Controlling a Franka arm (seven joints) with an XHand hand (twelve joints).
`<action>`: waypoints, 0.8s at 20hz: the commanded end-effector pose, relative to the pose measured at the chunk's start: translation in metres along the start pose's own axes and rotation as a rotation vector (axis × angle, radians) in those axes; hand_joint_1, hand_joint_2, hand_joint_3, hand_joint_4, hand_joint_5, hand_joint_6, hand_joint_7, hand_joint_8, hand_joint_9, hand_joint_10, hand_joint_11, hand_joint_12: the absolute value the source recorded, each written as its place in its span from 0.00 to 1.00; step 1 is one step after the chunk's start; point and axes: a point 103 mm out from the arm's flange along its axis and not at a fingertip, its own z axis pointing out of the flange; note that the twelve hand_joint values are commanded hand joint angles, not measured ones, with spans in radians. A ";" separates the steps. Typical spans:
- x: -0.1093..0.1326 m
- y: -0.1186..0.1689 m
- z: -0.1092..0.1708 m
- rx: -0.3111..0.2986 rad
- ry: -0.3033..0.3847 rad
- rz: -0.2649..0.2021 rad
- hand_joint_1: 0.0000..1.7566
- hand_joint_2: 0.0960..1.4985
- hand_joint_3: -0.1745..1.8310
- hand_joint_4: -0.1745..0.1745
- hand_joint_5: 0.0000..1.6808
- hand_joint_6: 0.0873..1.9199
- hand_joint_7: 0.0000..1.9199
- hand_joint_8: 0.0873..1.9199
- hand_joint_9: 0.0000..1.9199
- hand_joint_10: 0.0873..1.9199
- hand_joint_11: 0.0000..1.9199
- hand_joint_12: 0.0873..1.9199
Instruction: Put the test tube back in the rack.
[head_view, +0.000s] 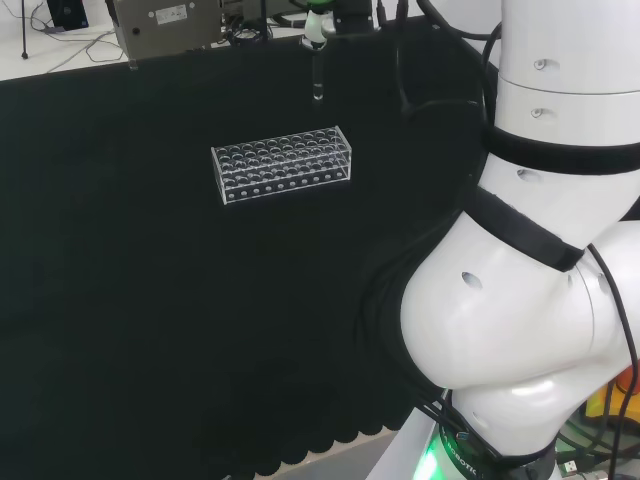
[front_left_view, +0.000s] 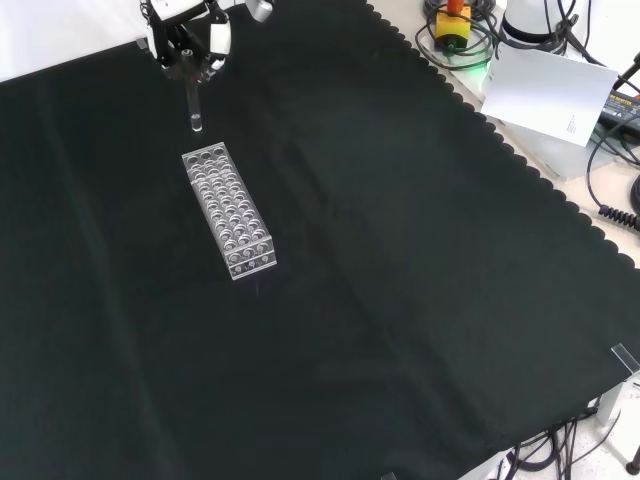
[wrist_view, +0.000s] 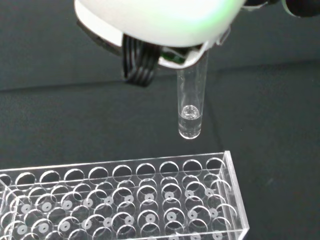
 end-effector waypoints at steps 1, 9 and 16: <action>0.006 0.006 0.002 0.007 -0.008 -0.016 0.70 0.33 0.47 0.00 0.81 0.25 0.93 0.19 0.95 0.02 0.81 0.32; -0.004 0.016 0.023 0.044 -0.013 -0.004 0.70 0.33 0.47 0.00 0.81 0.25 0.93 0.19 0.95 0.02 0.81 0.32; -0.010 0.018 0.041 0.071 -0.002 0.009 0.70 0.33 0.47 0.00 0.81 0.25 0.93 0.19 0.95 0.02 0.81 0.32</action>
